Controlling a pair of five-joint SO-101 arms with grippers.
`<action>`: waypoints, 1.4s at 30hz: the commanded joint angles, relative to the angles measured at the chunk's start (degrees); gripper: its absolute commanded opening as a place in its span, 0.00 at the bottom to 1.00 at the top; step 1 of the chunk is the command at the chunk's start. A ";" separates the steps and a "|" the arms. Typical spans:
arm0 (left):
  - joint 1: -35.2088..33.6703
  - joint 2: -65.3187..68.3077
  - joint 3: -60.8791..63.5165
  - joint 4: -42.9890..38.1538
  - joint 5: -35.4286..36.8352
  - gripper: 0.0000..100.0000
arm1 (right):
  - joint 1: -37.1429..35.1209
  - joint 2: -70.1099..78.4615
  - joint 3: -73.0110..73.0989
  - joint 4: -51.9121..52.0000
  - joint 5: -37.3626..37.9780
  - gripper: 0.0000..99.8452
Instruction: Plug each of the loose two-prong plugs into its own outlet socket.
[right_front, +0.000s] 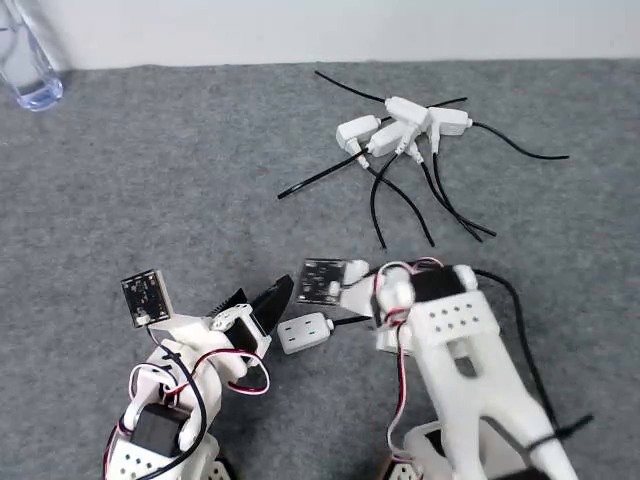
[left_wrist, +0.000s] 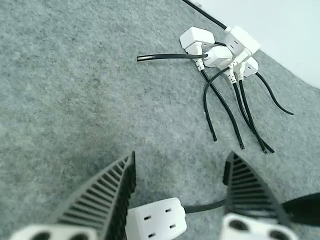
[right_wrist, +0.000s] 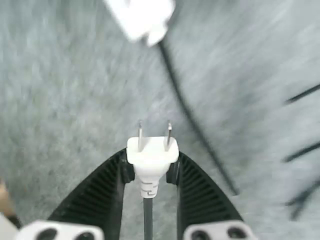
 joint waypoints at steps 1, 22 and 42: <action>0.09 -0.35 -0.40 -0.53 -0.62 0.27 | -4.35 -3.38 -6.07 0.75 -4.31 0.01; 6.42 -0.44 -0.48 -4.92 -0.26 0.27 | -11.74 19.38 -26.81 0.84 -10.81 0.01; 6.07 -0.44 -0.48 -4.84 -0.53 0.27 | -14.55 19.47 -37.45 9.71 -11.08 0.01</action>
